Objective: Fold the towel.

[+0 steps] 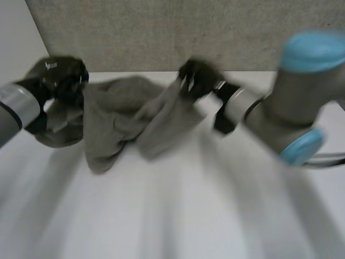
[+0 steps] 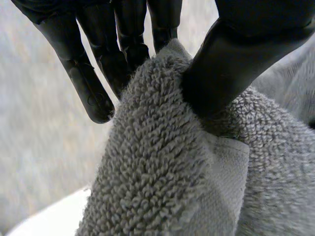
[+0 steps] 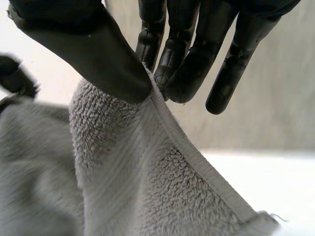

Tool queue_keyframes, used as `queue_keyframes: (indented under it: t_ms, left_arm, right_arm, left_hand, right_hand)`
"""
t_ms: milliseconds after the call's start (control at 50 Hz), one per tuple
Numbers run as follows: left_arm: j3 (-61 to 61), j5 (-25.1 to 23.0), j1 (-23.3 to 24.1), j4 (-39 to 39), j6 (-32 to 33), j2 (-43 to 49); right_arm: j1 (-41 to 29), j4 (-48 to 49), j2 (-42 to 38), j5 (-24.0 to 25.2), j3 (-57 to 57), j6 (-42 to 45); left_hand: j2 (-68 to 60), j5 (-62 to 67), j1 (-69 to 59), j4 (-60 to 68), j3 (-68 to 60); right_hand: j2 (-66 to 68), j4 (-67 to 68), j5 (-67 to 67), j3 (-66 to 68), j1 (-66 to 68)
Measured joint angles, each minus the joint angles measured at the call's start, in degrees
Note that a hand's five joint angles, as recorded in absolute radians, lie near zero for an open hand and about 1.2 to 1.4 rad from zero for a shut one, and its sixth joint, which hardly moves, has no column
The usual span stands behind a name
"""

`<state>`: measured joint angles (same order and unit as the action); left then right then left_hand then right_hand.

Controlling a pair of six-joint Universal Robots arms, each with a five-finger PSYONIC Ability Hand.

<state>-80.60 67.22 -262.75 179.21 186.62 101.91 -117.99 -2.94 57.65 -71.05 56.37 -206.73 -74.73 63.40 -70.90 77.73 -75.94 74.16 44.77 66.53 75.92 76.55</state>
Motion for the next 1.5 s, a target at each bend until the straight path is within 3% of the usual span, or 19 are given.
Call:
queue_keyframes:
  t_ms: [60,140,260,340,480,620,780,900,1000,1160,1340,1500]
  left_arm:
    - [4.40,-0.35,1.08,0.35,-1.99,-0.53]
    - [16.33,-0.49,3.35,1.88,-8.42,-0.02]
    - [27.40,-0.31,4.85,7.21,-17.06,1.82]
    - [27.07,-0.66,5.04,10.50,-20.19,2.21]
    - [11.22,-6.65,4.99,12.76,-20.79,1.86]
    - [-7.48,-17.03,3.96,14.55,-15.02,2.97]
    - [-16.46,-20.16,0.10,13.99,0.78,5.67]
    - [-15.59,-19.64,-2.17,10.16,6.29,5.83]
    - [-14.81,-18.50,-2.15,8.14,6.67,5.66]
    - [-16.16,-13.34,2.89,7.53,3.48,5.46]
    - [-17.31,3.68,10.49,8.21,-7.38,6.60]
    - [-15.98,10.89,15.12,11.53,-8.97,11.15]
  right_arm:
    - [4.22,-2.32,2.81,3.02,-5.17,3.52]
    - [9.34,-7.18,3.56,7.07,-20.23,9.15]
    - [10.68,-7.60,3.94,8.41,-31.46,18.78]
    - [10.22,-7.03,6.34,9.68,-26.96,25.40]
    - [9.43,-9.14,12.44,14.26,-2.94,36.62]
    - [9.39,-15.21,15.40,14.14,19.88,50.92]
    - [10.14,-18.54,15.24,9.56,30.27,61.64]
    - [10.25,-17.71,15.05,8.57,31.77,62.16]
    - [10.17,-15.83,15.10,8.57,33.21,61.67]
    - [10.03,-10.64,15.20,8.29,36.55,58.61]
    - [9.94,-4.06,15.64,7.77,40.68,51.50]
    - [9.44,-2.48,15.69,7.48,43.34,50.70]
  left_hand:
    - [0.00,0.00,0.00,0.00,-0.12]
    - [0.00,0.00,0.00,0.01,-0.29]
    - [0.00,0.00,0.00,0.00,-0.37]
    - [0.00,0.00,0.00,0.01,-0.38]
    - [8.02,-5.61,2.94,-11.12,9.22]
    - [33.39,-32.54,30.04,-36.18,34.25]
    - [35.46,-35.64,32.62,-38.27,36.43]
    - [35.52,-35.78,32.63,-38.36,36.44]
    - [35.58,-35.78,32.72,-38.36,36.44]
    - [35.61,-35.76,32.85,-38.37,36.48]
    - [35.78,-35.83,32.92,-38.56,36.75]
    - [36.06,-36.08,33.15,-38.80,36.98]
  right_hand:
    - [0.00,0.00,0.00,0.05,0.08]
    - [0.00,0.00,0.08,0.05,0.16]
    - [0.00,0.00,0.08,0.05,0.23]
    - [0.00,0.00,0.09,0.05,0.23]
    - [0.00,0.00,0.18,0.06,0.24]
    - [0.00,0.00,0.18,0.06,0.24]
    - [0.00,0.00,0.18,0.06,0.25]
    - [0.00,0.00,0.18,0.06,0.25]
    - [0.00,0.00,0.18,0.06,0.25]
    - [0.00,0.00,0.18,0.06,0.25]
    - [0.00,0.00,0.19,0.06,0.25]
    - [0.00,0.00,0.19,0.06,0.20]
